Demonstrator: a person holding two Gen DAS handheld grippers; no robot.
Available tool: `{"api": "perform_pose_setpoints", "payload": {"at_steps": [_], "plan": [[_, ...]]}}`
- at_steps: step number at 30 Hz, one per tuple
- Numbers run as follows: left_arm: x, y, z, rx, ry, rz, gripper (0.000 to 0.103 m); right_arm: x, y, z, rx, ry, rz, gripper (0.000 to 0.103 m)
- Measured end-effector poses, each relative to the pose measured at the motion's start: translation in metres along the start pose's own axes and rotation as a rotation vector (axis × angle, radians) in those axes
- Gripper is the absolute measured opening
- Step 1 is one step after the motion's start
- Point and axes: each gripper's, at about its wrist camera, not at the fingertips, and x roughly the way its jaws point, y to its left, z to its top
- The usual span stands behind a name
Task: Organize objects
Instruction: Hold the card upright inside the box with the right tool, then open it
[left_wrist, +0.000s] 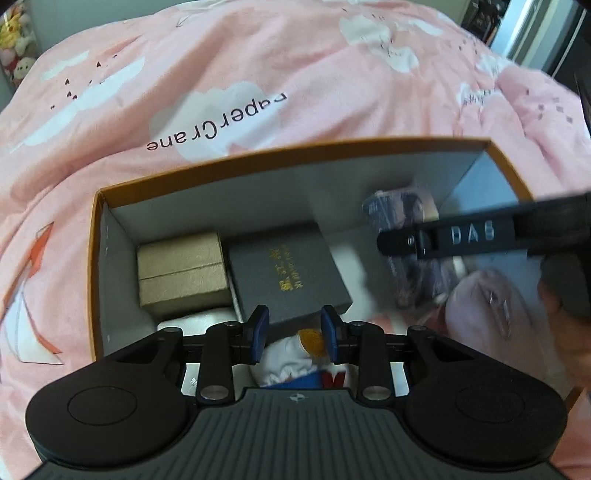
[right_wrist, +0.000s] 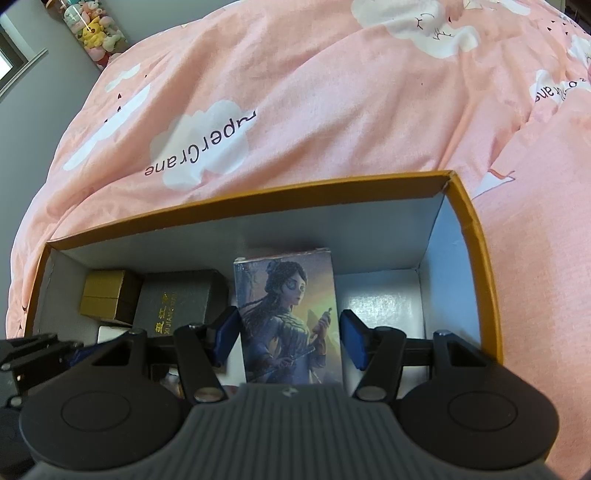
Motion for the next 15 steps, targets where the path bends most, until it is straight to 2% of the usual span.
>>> {"api": "perform_pose_setpoints", "payload": {"at_steps": [3, 6, 8, 15], "plan": [[0.002, 0.000, 0.001, -0.017, -0.011, 0.016, 0.039, 0.001, 0.001, 0.001, -0.001, 0.005, 0.002, 0.061], [0.007, -0.003, 0.004, -0.003, -0.029, 0.074, 0.039, 0.002, -0.001, 0.002, 0.021, 0.016, 0.007, 0.061], [0.009, -0.004, 0.005, -0.006, -0.037, 0.084, 0.039, 0.004, -0.002, 0.004, 0.050, 0.028, 0.023, 0.061], [0.002, 0.005, 0.001, -0.051, -0.056, 0.019, 0.039, 0.017, 0.008, 0.005, 0.074, 0.055, 0.042, 0.061]]}}
